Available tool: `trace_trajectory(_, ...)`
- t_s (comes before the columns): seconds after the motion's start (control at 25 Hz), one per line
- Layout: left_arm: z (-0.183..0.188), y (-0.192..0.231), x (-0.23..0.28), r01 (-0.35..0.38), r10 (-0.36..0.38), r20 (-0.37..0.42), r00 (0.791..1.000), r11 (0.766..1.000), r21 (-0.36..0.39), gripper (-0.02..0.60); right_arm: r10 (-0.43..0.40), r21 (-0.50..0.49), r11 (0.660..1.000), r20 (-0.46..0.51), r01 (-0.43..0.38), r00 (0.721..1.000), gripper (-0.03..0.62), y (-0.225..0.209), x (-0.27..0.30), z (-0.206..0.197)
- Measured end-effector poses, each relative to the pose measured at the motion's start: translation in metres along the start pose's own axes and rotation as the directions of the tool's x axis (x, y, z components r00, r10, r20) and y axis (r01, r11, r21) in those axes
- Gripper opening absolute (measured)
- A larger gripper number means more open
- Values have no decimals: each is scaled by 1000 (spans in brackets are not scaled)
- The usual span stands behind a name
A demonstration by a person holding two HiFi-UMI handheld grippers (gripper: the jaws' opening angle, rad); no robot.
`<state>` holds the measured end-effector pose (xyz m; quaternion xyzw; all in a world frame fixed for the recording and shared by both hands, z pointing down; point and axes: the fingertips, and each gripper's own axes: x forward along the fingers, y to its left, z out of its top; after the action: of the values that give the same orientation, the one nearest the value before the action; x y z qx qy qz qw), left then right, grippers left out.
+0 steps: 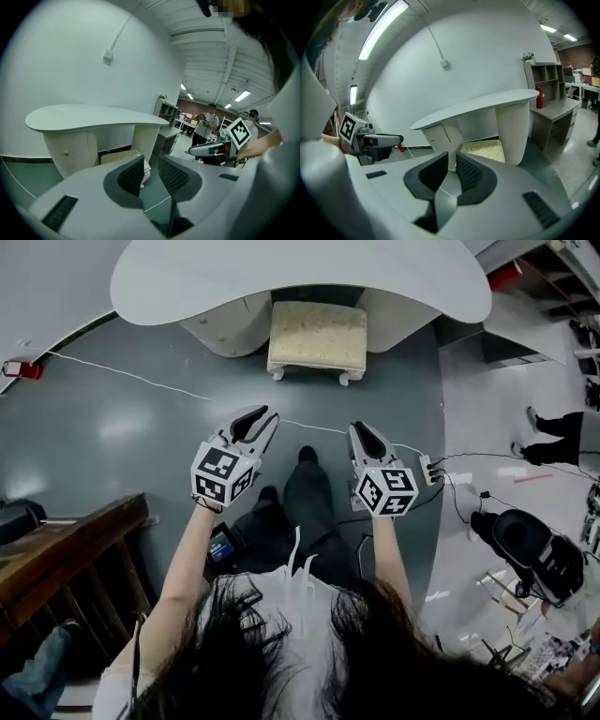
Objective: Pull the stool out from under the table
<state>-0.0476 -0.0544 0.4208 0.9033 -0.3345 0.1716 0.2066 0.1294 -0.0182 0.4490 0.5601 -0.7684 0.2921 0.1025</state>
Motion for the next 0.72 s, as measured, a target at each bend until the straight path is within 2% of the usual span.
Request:
trace_trajectory(0.32, -55, 72, 97, -20, 14, -105, 994, 998, -51, 103, 34, 5, 999, -119, -33, 992, 66, -93, 95, -46)
trace_trajectory(0.52, -105, 118, 145, -23, -2, -191, 982, 991, -129, 104, 32, -23, 999, -166, -37, 986, 66, -149, 152, -75)
trace_trajectory(0.64, -130, 146, 178, -33, 6, -225, 974, 992, -118, 104, 25, -49, 998, -198, -35, 980, 67, -185, 183, -93)
trace_trajectory(0.72, -143, 165, 198, -47, 19, -232, 972, 992, -116, 107, 37, -31, 999, -237, -45, 971, 67, -205, 202, -107)
